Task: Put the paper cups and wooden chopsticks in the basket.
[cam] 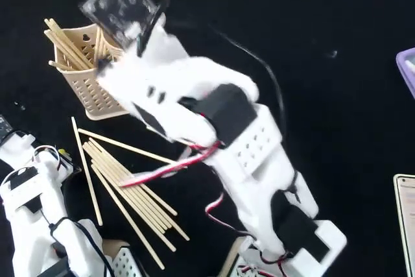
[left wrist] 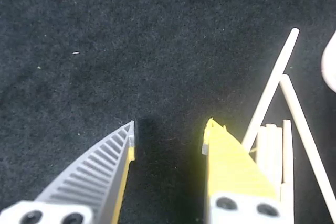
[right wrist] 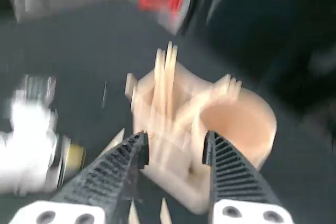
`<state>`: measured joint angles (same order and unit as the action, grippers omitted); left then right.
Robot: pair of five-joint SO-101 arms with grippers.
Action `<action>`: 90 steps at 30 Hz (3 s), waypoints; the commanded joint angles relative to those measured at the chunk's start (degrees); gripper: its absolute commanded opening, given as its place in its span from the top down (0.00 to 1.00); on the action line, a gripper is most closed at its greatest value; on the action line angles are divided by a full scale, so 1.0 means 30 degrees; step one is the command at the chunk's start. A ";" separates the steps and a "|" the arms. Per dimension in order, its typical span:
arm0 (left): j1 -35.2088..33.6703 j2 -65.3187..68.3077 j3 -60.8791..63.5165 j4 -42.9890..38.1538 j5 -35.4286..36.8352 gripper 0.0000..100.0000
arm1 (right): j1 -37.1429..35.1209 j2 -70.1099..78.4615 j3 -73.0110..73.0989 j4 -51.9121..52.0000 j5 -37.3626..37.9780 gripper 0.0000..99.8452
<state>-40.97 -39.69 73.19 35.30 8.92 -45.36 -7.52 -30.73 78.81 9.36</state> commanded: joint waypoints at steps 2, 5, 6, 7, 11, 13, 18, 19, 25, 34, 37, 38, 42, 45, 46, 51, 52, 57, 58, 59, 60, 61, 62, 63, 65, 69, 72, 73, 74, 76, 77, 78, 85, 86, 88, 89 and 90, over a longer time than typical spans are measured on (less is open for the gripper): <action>0.0103 -0.0205 -0.0689 -0.0176 0.0000 0.78 | 0.0293 -0.1099 0.4645 0.5392 0.1436 0.82; 0.0103 -0.0205 -0.0689 -0.0176 0.0000 0.78 | 0.0234 -0.1245 1.0300 0.3223 0.3487 0.82; 0.0103 -0.0205 -0.0689 -0.0176 0.0000 0.78 | 0.0322 -0.1245 1.2205 0.1993 0.3897 0.82; 0.0103 -0.0205 -0.0689 -0.0176 0.0000 0.78 | 0.0352 -0.1245 1.4051 0.0557 0.4190 0.82; 0.0103 -0.0205 -0.0689 -0.0176 0.0000 0.78 | 0.0352 -0.1011 1.9502 -0.4484 0.5070 0.81; 0.0103 -0.0205 -0.0689 -0.0176 0.0000 0.78 | 0.0381 -0.0864 2.0733 -0.5949 0.5011 0.77; 0.0630 -0.0205 -0.0542 -0.0205 0.0000 0.78 | 0.0381 0.0864 2.1114 -0.7912 0.5187 0.67; 0.0747 -0.0381 -0.0396 -0.0264 0.0000 0.78 | 0.0410 0.1363 2.1114 -0.8557 0.5187 0.67; 0.0806 -0.0410 -0.0337 -0.0264 0.0000 0.78 | 0.2081 0.4440 2.0967 -1.1722 0.6623 0.68; 0.0806 -0.0410 -0.0366 -0.0264 0.0000 0.78 | 0.3487 0.6081 1.9531 -0.9553 0.8029 0.76; 0.0806 -0.0410 -0.0366 -0.0264 0.0000 0.78 | 0.3487 0.6198 1.9560 -0.9084 0.9026 0.89; 0.0806 -0.0410 -0.0366 -0.0264 0.0000 0.78 | 0.3458 0.6198 1.9619 -0.8996 0.9201 0.94; 0.0806 -0.0410 -0.0337 -0.0264 0.0000 0.78 | 0.3458 0.6081 1.9648 -0.8381 0.9201 0.99; 0.0806 -0.0410 -0.0337 -0.0264 0.0000 0.78 | 0.3458 0.5817 1.9678 -0.8059 0.9172 0.99; 0.0806 -0.0410 -0.0337 -0.0264 0.0000 0.78 | 0.3458 0.5582 1.9707 -0.8029 0.9143 0.99; 0.0806 -0.0410 -0.0337 -0.0293 0.0000 0.78 | 0.3458 0.2418 2.1260 -0.8176 0.7355 0.99; 0.0806 -0.0410 -0.0337 -0.0293 0.0000 0.78 | 0.3458 0.1509 2.1758 -0.8410 0.7121 0.99; 0.0806 -0.0410 -0.0366 -0.0293 0.0000 0.78 | 0.3546 -0.3560 2.4278 -0.8674 0.6769 0.99; 0.0806 -0.0410 -0.0366 -0.0293 0.0000 0.78 | 0.3546 -0.4557 2.4689 -0.8674 0.6769 0.99; 0.0777 -0.0410 -0.0366 -0.0293 0.0000 0.78 | 0.3546 -0.5524 2.5128 -0.8645 0.6769 0.99; 0.0747 -0.0410 -0.0366 -0.0293 0.0000 0.78 | 0.3546 -0.6520 2.5538 -0.8615 0.6769 0.99; 0.0718 -0.0410 -0.0396 -0.0293 0.0000 0.78 | 0.3546 -0.7516 2.5773 -0.8322 0.6769 0.99; 0.0718 -0.0410 -0.0396 -0.0293 0.0000 0.78 | 0.3546 -0.8513 2.5890 -0.7795 0.6828 0.99; 0.0689 -0.0410 -0.0396 -0.0293 0.0000 0.78 | 0.3429 -0.9451 2.5890 -0.7121 0.6769 0.99; 0.0689 -0.0410 -0.0396 -0.0293 0.0000 0.78 | 0.2696 -1.1414 2.5597 -0.5773 0.6769 0.99; 0.0689 -0.0410 -0.0396 -0.0293 0.0000 0.78 | 0.0791 -1.5077 2.3927 -0.3458 0.6359 0.99; 0.0689 -0.0410 -0.0396 -0.0293 0.0000 0.78 | -0.0205 -1.6982 2.1612 -0.2813 0.5158 0.99; 0.0689 -0.0410 -0.0396 -0.0293 0.0000 0.78 | -0.0352 -1.7275 2.0645 -0.2842 0.4806 0.99; 0.0689 -0.0410 -0.0396 -0.0293 0.0000 0.78 | -0.0410 -1.7333 1.9619 -0.2960 0.4396 0.99; 0.0689 -0.0410 -0.0366 -0.0293 0.0000 0.78 | -0.0410 -1.7245 1.7978 -0.4015 0.3399 0.99; 0.0689 -0.0410 -0.0366 -0.0293 0.0000 0.78 | -0.0381 -1.7070 1.7451 -0.5040 0.2842 0.99; 0.0689 -0.0410 -0.0366 -0.0293 0.0000 0.78 | -0.0381 -1.6835 1.7158 -0.6330 0.2286 0.99; 0.0659 -0.0410 -0.0308 -0.0264 0.0000 0.78 | -0.0352 -1.3289 1.8535 -2.0425 -0.1260 0.99; 0.0659 -0.0410 -0.0308 -0.0264 0.0000 0.78 | -0.0352 -1.2440 1.8623 -2.2242 -0.1465 0.99; 0.0689 -0.0410 -0.0308 -0.0234 0.0000 0.78 | -0.0352 -1.0593 1.8505 -2.5172 -0.1612 0.99; 0.0718 -0.0410 -0.0308 -0.0205 0.0000 0.78 | -0.0352 -0.9656 1.8154 -2.6227 -0.1612 0.99; 0.0718 -0.0410 -0.0308 -0.0176 0.0000 0.78 | -0.0352 -0.8659 1.7626 -2.7048 -0.1641 0.99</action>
<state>-39.12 -39.69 73.19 35.30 8.92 -45.54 -43.03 25.63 14.46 5.32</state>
